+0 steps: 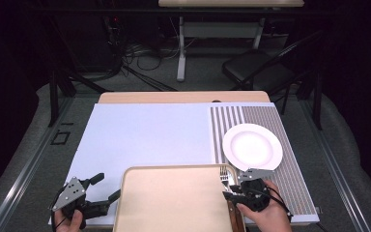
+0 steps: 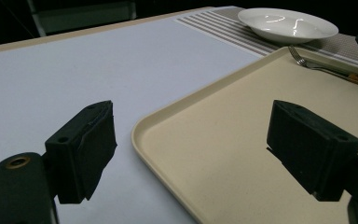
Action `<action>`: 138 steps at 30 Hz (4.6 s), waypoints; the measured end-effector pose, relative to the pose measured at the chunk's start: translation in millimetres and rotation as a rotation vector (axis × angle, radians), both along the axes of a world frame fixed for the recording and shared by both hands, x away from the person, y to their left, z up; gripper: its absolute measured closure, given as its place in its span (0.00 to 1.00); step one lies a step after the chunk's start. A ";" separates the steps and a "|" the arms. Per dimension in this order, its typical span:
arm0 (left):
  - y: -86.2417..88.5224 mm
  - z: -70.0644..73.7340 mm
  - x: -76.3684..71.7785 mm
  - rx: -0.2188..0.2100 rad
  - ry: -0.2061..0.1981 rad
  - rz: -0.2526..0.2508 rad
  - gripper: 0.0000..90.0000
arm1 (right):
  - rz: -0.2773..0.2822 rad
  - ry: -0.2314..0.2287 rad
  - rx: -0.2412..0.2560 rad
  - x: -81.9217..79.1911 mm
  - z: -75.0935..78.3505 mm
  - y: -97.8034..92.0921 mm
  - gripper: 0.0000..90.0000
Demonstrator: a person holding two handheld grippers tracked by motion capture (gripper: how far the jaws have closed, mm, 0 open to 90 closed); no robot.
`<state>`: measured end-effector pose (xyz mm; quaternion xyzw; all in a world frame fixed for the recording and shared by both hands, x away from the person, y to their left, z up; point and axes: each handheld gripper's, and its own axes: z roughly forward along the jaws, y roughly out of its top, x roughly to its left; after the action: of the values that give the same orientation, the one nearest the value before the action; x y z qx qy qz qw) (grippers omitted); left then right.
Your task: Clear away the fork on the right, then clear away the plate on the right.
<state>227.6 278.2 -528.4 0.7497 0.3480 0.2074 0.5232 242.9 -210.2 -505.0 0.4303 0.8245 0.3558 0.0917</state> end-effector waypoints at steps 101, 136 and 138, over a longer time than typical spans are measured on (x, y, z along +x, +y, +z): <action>1.5 0.3 -1.2 -0.002 -0.004 0.006 0.17 | 0.050 -0.406 -0.571 37.7 -0.5 -61.6 0.00; 0.1 -0.4 -0.4 0.003 0.001 0.005 0.17 | 0.048 -0.384 -0.760 74.8 -36.7 -62.9 0.00; 0.3 -0.3 -0.5 0.004 -0.001 0.003 0.17 | 0.048 -0.383 -0.774 76.4 -37.7 -63.2 0.00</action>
<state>227.2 278.5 -528.8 0.7502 0.3485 0.2094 0.5215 319.3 -273.4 -542.7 0.2708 0.8751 0.0957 0.3895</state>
